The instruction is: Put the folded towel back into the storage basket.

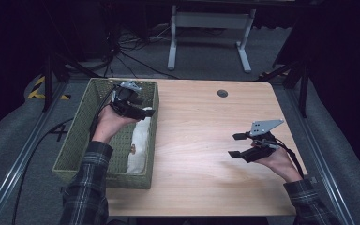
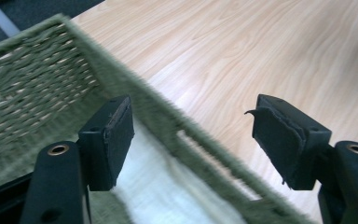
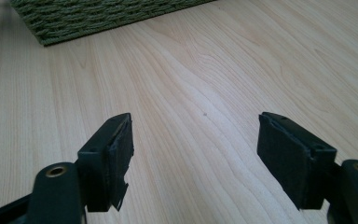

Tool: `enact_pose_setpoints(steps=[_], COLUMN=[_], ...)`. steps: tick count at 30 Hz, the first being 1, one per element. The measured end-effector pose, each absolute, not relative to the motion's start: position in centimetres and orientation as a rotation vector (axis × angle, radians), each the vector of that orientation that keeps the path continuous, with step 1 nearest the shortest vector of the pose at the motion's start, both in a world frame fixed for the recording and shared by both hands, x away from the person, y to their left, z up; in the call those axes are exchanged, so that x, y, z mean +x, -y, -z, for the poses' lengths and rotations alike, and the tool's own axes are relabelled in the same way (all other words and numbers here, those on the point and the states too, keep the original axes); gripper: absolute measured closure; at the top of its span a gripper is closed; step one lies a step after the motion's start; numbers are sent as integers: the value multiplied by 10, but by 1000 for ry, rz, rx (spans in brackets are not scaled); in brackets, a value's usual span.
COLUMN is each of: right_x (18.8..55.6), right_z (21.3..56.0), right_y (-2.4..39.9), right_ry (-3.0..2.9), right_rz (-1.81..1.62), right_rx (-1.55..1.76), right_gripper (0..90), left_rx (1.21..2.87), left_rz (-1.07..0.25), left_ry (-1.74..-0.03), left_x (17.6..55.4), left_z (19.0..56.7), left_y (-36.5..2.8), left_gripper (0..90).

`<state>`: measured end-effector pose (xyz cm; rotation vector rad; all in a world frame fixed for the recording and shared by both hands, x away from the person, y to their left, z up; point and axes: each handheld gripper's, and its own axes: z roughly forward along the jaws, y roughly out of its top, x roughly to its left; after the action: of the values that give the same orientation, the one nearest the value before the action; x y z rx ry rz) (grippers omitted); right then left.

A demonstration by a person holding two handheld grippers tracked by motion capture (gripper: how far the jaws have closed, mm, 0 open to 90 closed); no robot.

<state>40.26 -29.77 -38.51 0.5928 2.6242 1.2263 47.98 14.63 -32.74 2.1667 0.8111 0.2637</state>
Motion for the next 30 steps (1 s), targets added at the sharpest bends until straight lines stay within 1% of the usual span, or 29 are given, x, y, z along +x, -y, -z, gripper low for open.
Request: enact_pose_setpoints(steps=[9,13,14,15,18,23,26,30], right_x=[400,398,397,395,395,391,389,386], right_z=[385,388,389,389,390,395,401,405], right_y=[313,319,320,321,323,329,334,337], right_ry=[-2609,-2604,-2600,-2599,-2596,-2592,-2595,-2596], right_rz=[-1233,-1203,-1200,-1190,-1181,-1159,-1149,-1135], right_rx=[603,626,630,643,644,672,685,698], right_gripper=[279,279,278,277,277,269,269,268], left_rx=[2157,2156,2156,2154,2163,2183,2191,2206], left_rz=[-262,-270,-270,-269,-271,-270,-224,-206], left_ry=[-792,-769,-769,-765,-756,-720,-693,-662], left_x=[462,451,451,445,440,426,414,407], left_z=[322,320,320,321,322,326,334,343], left_y=[-118,-97,-97,-87,-78,-54,-35,-21], left_gripper=[255,250,250,249,248,249,249,248])
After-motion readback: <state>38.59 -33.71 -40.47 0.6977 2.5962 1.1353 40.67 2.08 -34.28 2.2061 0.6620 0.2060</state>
